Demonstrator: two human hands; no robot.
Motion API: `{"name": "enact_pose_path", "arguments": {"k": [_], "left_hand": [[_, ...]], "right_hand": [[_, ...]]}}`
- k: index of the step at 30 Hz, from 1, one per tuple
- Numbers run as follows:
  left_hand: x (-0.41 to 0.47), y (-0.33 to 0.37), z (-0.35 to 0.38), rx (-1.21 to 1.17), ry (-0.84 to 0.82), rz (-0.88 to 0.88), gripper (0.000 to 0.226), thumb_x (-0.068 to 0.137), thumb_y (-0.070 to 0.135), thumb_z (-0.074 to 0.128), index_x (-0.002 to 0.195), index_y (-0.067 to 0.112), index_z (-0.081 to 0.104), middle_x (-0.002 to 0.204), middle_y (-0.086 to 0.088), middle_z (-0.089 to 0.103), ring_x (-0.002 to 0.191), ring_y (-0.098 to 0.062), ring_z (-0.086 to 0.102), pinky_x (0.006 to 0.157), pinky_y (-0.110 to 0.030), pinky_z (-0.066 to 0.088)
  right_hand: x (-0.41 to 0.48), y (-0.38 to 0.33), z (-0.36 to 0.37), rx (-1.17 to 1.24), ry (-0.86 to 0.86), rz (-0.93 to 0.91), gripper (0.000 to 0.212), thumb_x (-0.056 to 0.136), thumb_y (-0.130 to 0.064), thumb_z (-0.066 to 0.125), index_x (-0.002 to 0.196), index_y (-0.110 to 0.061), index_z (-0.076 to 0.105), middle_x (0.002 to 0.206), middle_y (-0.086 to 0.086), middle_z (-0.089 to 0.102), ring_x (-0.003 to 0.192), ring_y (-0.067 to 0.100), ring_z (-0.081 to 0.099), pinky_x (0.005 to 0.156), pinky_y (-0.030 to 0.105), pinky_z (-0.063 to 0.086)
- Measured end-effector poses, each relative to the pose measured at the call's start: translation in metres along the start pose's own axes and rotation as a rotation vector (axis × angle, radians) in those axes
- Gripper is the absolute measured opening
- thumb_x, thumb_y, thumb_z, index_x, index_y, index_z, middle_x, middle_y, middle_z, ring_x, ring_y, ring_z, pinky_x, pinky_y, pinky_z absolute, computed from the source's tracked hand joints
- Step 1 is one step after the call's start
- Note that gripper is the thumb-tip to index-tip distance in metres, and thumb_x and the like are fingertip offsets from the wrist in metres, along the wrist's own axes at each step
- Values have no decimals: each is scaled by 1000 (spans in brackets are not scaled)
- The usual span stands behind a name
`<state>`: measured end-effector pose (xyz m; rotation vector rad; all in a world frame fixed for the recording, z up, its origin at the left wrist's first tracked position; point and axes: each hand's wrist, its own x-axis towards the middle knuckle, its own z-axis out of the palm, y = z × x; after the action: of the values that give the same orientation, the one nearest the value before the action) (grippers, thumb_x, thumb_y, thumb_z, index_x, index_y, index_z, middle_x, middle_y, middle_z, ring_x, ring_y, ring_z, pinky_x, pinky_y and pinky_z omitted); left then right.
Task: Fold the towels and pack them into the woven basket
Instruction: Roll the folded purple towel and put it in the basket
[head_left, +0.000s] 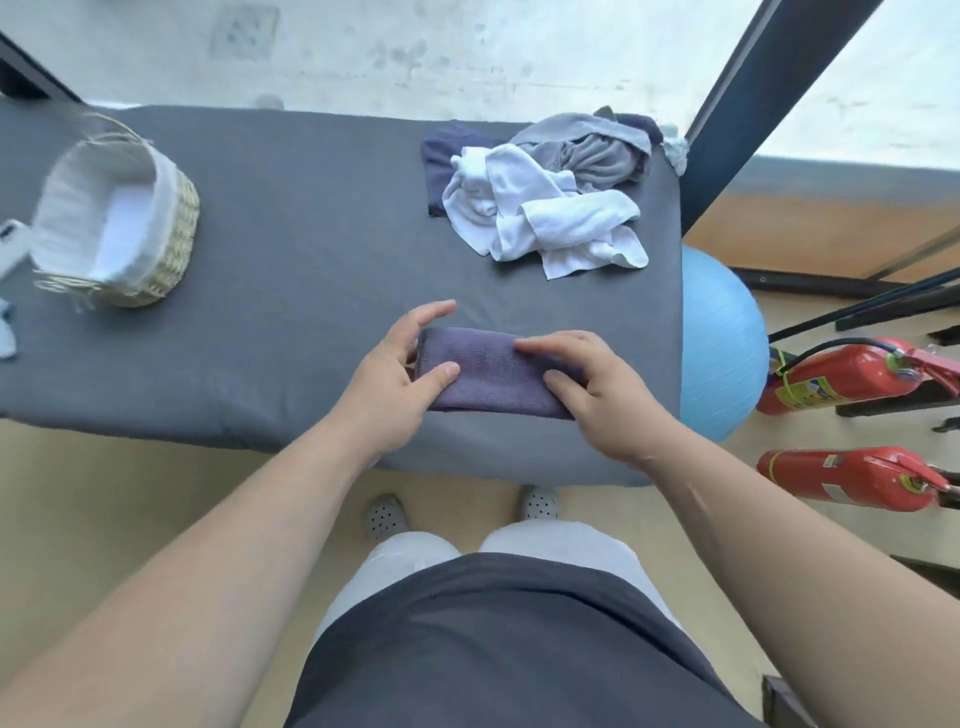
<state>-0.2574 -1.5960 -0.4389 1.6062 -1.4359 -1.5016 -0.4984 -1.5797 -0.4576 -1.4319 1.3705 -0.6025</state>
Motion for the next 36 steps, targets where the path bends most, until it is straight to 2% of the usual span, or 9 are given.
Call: {"name": "enact_pose_path", "arguments": {"k": [5,9,14,18,21,24,28,32,36], "left_hand": [[-14,-9,-63,-31,49,99,41,95,-2,58,114,33,67,115,12,69,108,-6,62,95,-17,44],[-26,-34,-134,-45,106,107,35,95,0,60,111,30,68,112,15,69,105,-3,61,94,-16,44],[-47,-68,-255,31,92,69,32,95,10,63,114,36,67,107,8,69,88,-13,62,81,-19,51],[-58,-84,-352,126,61,55,32,96,16,62,114,43,65,107,11,68,95,-13,63,83,-31,56],[-55,-92,-400,139,77,20,31,95,21,63,112,47,64,106,3,67,94,-23,62,89,-43,56],[-44,-97,-431,143,92,0,32,91,25,69,112,48,63,109,8,67,93,-21,62,94,-39,53],[-21,-102,-463,98,108,-46,39,89,21,71,114,50,63,115,10,65,88,-17,62,88,-33,54],[-1,-107,-495,86,155,-105,46,88,11,63,117,47,63,114,15,62,79,-1,57,81,-28,51],[19,-112,-533,77,187,-151,51,87,4,56,116,46,63,106,20,61,71,8,53,78,-26,47]], "right_hand": [[22,-40,53,122,72,17,41,99,-2,51,103,-37,74,122,-12,64,115,3,59,102,24,42],[50,-82,111,222,68,64,31,100,-3,54,97,-27,74,92,-24,70,83,-4,59,76,11,42],[84,-143,210,248,92,93,22,98,-8,60,100,-26,74,81,-10,68,71,8,54,72,23,44],[101,-194,287,228,117,105,18,98,-9,62,105,-22,73,74,-14,61,55,0,50,58,11,38],[120,-225,323,205,119,115,15,96,-13,66,106,-22,73,89,-1,58,56,0,54,56,7,38],[142,-245,342,226,109,128,14,92,-15,71,104,-22,74,94,4,62,58,1,56,58,8,40],[181,-257,357,249,96,142,14,94,-13,69,103,-23,74,90,-1,62,60,0,54,61,9,41],[232,-260,377,264,35,155,23,101,-18,56,98,-31,75,103,-14,68,88,2,58,85,26,47],[275,-274,401,272,-3,168,29,100,-14,53,94,-32,75,99,-18,69,88,3,57,85,28,46]]}}
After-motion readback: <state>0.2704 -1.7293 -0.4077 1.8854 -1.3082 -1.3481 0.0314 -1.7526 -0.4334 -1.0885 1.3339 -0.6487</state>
